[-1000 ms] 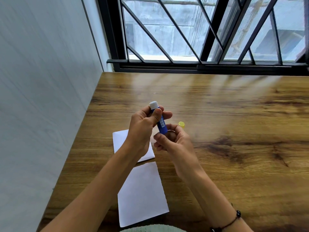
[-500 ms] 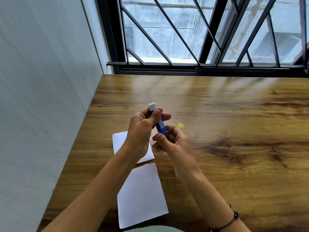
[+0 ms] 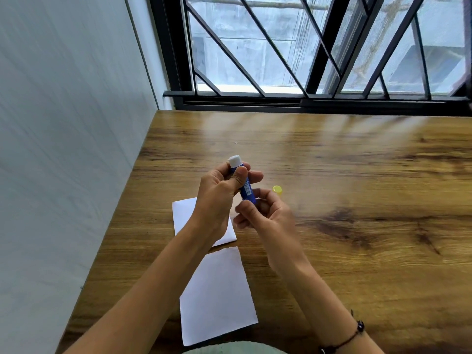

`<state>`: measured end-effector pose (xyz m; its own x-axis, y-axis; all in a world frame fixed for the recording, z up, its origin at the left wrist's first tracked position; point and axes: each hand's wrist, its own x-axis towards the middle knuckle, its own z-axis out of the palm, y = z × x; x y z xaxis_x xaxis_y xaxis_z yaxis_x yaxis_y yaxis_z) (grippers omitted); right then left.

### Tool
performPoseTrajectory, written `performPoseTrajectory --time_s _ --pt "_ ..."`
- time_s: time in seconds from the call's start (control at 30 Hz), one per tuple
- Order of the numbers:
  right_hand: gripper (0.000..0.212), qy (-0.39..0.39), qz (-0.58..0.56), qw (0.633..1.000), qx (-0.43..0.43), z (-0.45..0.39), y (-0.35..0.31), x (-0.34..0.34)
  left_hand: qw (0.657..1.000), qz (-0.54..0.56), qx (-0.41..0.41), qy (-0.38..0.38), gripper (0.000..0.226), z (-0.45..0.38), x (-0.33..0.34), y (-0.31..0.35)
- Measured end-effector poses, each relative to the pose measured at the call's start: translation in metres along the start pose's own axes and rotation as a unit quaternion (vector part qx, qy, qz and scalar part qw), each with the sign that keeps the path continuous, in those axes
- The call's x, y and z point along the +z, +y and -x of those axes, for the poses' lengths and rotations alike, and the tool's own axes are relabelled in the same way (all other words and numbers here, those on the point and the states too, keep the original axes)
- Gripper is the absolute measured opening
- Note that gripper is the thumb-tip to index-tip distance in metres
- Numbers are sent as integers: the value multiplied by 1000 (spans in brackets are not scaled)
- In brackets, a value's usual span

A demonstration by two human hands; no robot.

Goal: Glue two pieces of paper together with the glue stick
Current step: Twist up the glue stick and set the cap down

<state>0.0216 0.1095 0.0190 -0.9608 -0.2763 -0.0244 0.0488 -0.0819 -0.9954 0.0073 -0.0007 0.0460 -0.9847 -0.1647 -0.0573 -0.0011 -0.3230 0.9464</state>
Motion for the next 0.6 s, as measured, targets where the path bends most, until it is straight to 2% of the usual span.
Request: performPoseTrajectory --time_s 0.1,0.17,0.3,0.4,0.6 --pt "16 27 26 999 -36 -1 2 -2 1000 -2 2 -6 10 1 1 -1" --pt "12 17 1 999 -27 -3 2 -3 1000 -1 1 -6 9 1 1 -1" --pt "27 -44 -129 989 53 -2 -2 -3 1000 11 -1 -6 9 0 2 0" --pt "40 -55 -189 975 99 -3 -4 -5 1000 9 1 -10 9 1 4 -1" --pt "33 -36 -45 998 17 -1 1 -2 1000 5 -1 -5 9 0 1 0"
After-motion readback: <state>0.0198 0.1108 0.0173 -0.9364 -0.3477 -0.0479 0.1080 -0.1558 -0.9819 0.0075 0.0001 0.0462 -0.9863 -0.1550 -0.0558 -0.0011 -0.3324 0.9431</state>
